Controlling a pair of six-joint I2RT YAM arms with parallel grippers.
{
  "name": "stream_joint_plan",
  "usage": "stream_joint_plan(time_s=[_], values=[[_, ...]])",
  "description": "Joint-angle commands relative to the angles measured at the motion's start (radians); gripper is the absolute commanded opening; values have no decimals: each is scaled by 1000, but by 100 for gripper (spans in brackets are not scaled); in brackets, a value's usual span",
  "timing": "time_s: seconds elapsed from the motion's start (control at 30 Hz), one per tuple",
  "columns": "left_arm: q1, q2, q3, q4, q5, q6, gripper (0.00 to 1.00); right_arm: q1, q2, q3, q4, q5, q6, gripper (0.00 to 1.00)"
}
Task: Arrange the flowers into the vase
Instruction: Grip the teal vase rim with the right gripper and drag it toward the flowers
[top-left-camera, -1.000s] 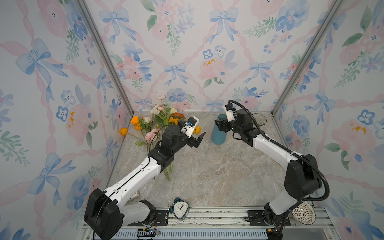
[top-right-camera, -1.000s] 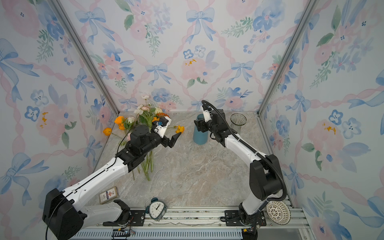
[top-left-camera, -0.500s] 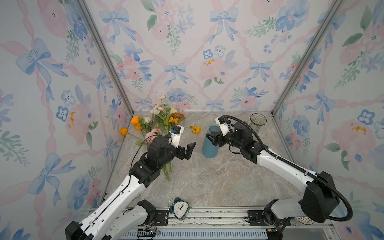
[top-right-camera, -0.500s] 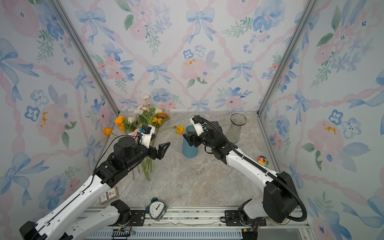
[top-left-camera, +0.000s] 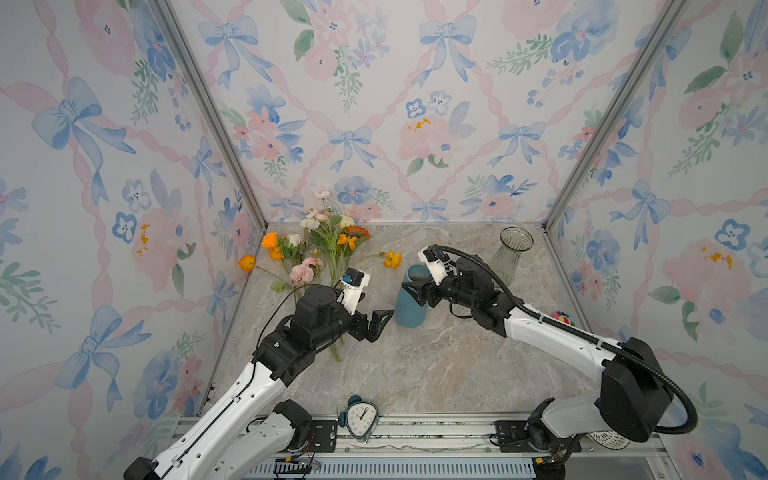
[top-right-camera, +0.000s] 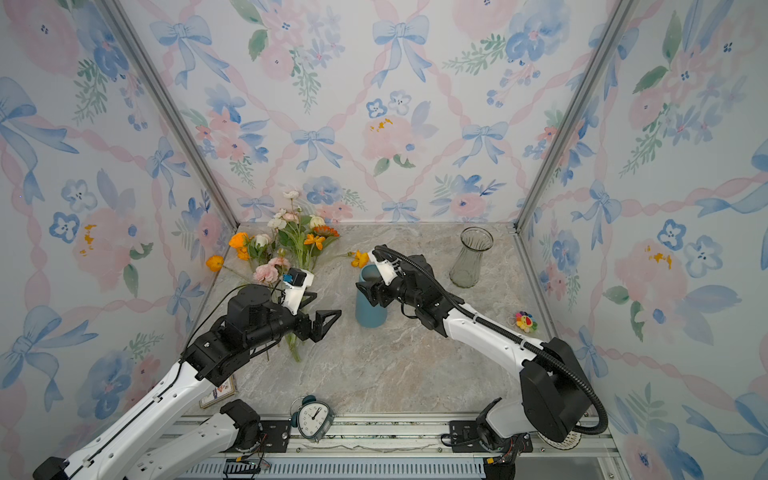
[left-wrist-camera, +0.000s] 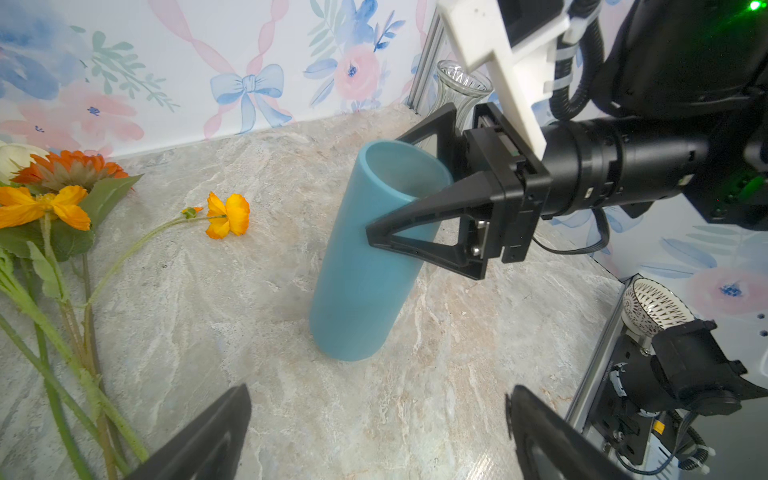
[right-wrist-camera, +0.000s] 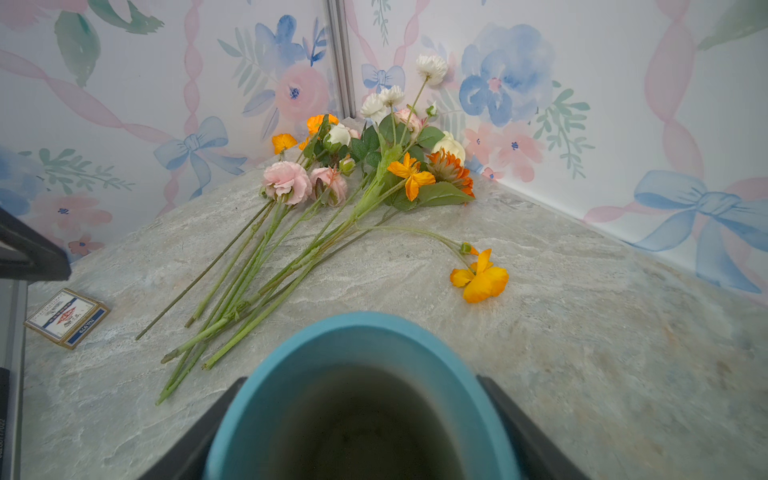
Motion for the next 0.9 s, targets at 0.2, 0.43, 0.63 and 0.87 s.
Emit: stream_joint_plan(time_s=[0.2, 0.43, 0.63, 0.87], values=[[6, 20, 10, -19, 16, 2, 98, 28, 21, -17, 222, 26, -47, 44], [6, 19, 3, -19, 14, 2, 98, 30, 35, -31, 245, 44, -60, 44], [5, 34, 6, -19, 20, 5, 98, 28, 50, -36, 253, 64, -73, 45], [4, 42, 18, -20, 31, 12, 98, 25, 63, -30, 239, 52, -57, 61]])
